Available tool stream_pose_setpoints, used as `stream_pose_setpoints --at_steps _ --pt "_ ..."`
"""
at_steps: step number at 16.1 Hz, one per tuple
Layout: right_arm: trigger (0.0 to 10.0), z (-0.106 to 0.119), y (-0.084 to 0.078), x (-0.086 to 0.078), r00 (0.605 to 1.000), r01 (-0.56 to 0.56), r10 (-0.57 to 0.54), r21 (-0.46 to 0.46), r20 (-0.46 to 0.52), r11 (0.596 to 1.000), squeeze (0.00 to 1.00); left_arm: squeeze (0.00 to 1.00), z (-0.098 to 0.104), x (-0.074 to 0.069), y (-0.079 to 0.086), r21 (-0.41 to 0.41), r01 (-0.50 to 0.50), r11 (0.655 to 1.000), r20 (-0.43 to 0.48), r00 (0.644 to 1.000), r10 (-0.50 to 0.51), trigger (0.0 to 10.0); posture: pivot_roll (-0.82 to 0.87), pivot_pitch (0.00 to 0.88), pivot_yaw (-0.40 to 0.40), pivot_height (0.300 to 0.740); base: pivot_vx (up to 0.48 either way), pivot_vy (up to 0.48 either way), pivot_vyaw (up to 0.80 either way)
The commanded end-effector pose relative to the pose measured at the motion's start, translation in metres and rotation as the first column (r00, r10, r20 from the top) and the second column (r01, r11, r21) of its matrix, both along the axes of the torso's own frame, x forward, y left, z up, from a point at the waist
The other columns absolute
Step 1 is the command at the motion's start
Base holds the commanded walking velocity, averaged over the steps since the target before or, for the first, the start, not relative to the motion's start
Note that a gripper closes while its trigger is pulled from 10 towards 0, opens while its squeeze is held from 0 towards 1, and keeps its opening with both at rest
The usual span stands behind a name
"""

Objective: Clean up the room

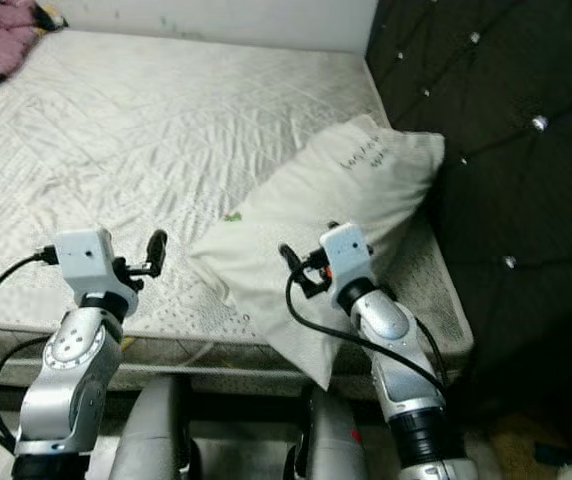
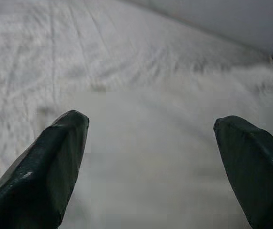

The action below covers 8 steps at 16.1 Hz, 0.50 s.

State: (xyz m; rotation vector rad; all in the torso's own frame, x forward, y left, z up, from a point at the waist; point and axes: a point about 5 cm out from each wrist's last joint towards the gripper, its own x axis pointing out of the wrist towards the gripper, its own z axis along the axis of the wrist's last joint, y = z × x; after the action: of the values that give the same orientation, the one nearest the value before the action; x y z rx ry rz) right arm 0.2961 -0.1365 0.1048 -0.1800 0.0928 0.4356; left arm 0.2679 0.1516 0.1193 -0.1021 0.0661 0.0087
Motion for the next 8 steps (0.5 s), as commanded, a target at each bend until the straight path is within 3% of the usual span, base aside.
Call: stream_pose_setpoints --at_steps 1,4,8 --pt "10.0 -0.0067 -0.0047 -0.0069 0.998 0.009 -0.011 -0.035 -0.056 0.999 0.0 0.0 -0.0011 -0.0016 -0.0026 0.005 0.01 1.0 -0.021 1.0 -0.01 10.0 0.04 0.082 -0.061 0.595 0.0 0.0 0.0" --pt "10.0 -0.0119 -0.0045 -0.012 0.99 0.018 -0.025 -0.05 -0.14 0.999 0.0 0.0 -0.0042 -0.0044 -0.005 -0.003 0.022 1.0 -0.052 0.998 -0.022 10.0 0.04 0.105 -0.062 0.595 0.0 0.0 0.0" --pt "10.0 -0.0137 -0.0004 -0.0085 0.96 0.096 -0.082 0.041 -0.267 0.995 0.0 0.0 -0.0023 -0.0077 -0.0087 -0.012 0.028 1.0 -0.064 0.998 -0.029 10.0 0.06 0.143 -0.061 0.595 0.0 0.0 0.0"
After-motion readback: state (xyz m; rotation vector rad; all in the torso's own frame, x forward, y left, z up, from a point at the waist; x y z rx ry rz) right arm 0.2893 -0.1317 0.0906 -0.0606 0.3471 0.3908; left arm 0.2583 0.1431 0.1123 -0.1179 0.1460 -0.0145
